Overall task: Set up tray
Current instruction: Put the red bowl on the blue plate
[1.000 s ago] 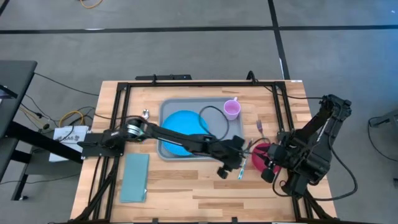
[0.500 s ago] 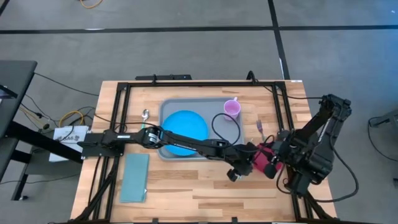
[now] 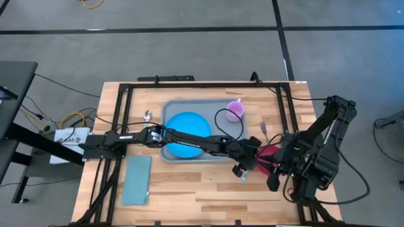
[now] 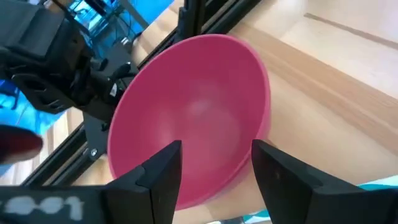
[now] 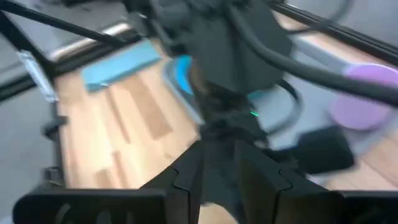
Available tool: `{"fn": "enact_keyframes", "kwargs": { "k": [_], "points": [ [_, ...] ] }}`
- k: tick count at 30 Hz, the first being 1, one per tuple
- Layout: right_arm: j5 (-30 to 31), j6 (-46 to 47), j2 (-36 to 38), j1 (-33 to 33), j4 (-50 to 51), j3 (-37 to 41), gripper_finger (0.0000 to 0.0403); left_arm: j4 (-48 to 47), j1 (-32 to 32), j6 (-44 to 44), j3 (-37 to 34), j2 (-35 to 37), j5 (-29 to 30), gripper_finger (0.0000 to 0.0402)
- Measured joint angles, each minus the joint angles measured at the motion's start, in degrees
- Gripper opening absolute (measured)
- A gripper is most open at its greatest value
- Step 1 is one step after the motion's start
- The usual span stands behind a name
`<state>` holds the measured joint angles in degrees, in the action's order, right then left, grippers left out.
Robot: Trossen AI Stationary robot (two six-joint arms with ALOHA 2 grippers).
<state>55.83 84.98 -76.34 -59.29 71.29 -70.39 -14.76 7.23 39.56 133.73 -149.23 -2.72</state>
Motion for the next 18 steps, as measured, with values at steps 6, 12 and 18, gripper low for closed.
{"fn": "enact_keyframes", "kwargs": {
  "k": [6, 12, 18],
  "points": [
    [1.34, -16.58, 0.00, 0.07, -13.59, 0.00, 0.0082, -0.97, -0.08, 0.62, 0.00, 0.00, -2.96, 0.0182],
    [1.33, -25.27, 0.22, 0.16, -18.91, -0.02, 0.0082, -1.40, -0.10, 2.11, 0.00, -0.02, -4.31, 0.0182],
    [1.31, -25.52, 0.24, 0.15, -19.17, -0.04, 0.0082, 3.08, -0.14, 4.00, 0.03, -3.54, -5.06, 0.0182]
  ]
}}
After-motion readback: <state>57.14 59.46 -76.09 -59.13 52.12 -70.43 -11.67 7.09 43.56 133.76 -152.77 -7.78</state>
